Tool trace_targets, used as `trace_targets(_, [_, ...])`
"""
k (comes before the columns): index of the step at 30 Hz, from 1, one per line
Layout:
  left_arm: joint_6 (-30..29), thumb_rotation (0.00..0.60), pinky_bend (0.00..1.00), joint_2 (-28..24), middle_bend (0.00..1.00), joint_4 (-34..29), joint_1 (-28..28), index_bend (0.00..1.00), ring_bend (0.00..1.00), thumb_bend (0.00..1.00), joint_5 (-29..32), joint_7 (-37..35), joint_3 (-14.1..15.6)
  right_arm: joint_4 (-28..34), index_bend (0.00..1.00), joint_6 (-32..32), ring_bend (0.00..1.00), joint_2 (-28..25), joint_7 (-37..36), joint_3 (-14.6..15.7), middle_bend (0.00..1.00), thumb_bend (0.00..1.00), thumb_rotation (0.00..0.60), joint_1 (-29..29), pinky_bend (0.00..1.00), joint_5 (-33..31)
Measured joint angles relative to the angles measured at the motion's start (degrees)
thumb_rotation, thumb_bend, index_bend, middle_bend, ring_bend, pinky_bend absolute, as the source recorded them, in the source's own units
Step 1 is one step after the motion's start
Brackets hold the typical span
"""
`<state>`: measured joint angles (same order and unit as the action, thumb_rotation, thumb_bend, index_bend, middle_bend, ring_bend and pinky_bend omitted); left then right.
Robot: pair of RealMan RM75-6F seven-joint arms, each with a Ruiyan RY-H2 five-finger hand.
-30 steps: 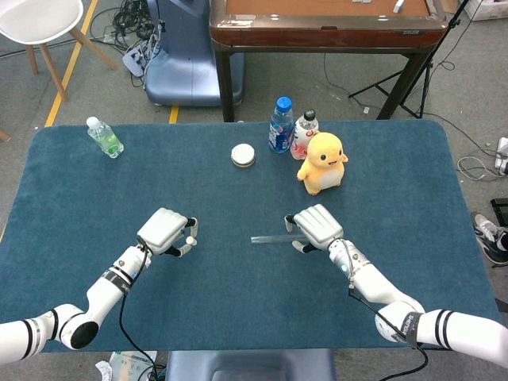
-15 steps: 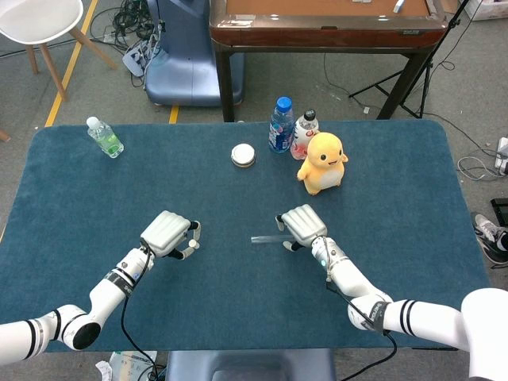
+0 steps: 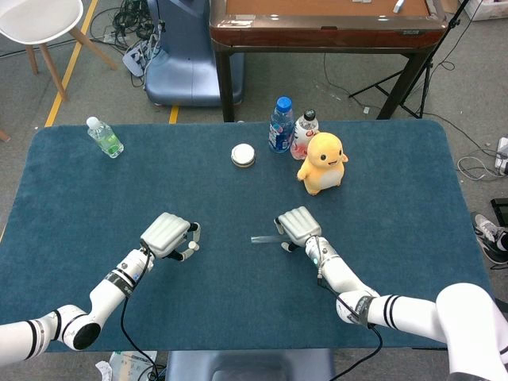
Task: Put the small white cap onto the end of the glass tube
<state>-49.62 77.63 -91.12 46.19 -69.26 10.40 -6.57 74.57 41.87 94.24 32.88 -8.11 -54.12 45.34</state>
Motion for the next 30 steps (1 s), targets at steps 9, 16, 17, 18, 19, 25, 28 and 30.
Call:
trace_targets(9, [0.22, 0.600, 1.00, 0.28, 1.00, 0.49, -0.05, 0.53, 1.00, 0.33, -0.33, -0.67, -0.03, -1.71, 0.51, -0.53, 1.00, 1.21, 0.20, 0.74, 0.88, 0.27, 0.600, -1.41, 1.00, -2.22])
trace_targets(16, [0.32, 0.600, 1.00, 0.52, 1.00, 0.81, -0.12, 0.53, 1.00, 0.33, -0.61, -1.12, 0.00, -2.62, 0.52, -0.17, 1.00, 1.95, 0.52, 1.40, 0.88, 0.28, 0.600, -1.97, 1.00, -2.87])
trace_targets(17, [0.32, 0.600, 1.00, 0.55, 1.00, 0.83, -0.14, 0.53, 1.00, 0.33, -0.65, -1.16, 0.00, -2.77, 0.53, -0.18, 1.00, 2.05, 0.53, 1.46, 0.88, 0.29, 0.600, -2.03, 1.00, -2.97])
trace_targets(18, [0.32, 0.600, 1.00, 0.57, 1.00, 0.87, -0.16, 0.53, 1.00, 0.33, -0.67, -1.20, 0.01, -2.98, 0.53, -0.22, 1.00, 2.19, 0.53, 1.52, 0.88, 0.30, 0.600, -2.11, 1.00, -3.15])
trace_targets(19, [0.32, 0.600, 1.00, 0.59, 1.00, 0.93, -0.17, 0.53, 1.00, 0.33, -0.71, -1.25, 0.01, -3.14, 0.53, -0.24, 1.00, 2.29, 0.54, 1.57, 0.88, 0.30, 0.600, -2.18, 1.00, -3.26])
trace_targets(25, [0.28, 0.600, 1.00, 0.62, 1.00, 1.13, -0.30, 0.53, 1.00, 0.33, -0.78, -1.78, -0.10, -3.57, 0.58, -0.10, 1.00, 2.77, 0.09, 1.60, 0.88, 0.40, 0.600, -2.45, 1.00, -3.42])
trace_targets(28, [0.18, 0.600, 1.00, 0.30, 1.00, 1.06, -0.40, 0.53, 1.00, 0.33, -0.67, -2.56, -0.45, -3.16, 0.63, 0.13, 1.00, 2.60, -0.78, 1.30, 0.88, 0.50, 0.600, -2.37, 1.00, -3.02])
trace_targets(30, [0.08, 0.600, 1.00, -0.05, 1.00, 0.87, -0.51, 0.53, 1.00, 0.33, -0.50, -3.54, -0.88, -2.63, 0.66, 0.26, 1.00, 2.32, -1.78, 0.90, 0.88, 0.57, 0.600, -2.20, 1.00, -2.70])
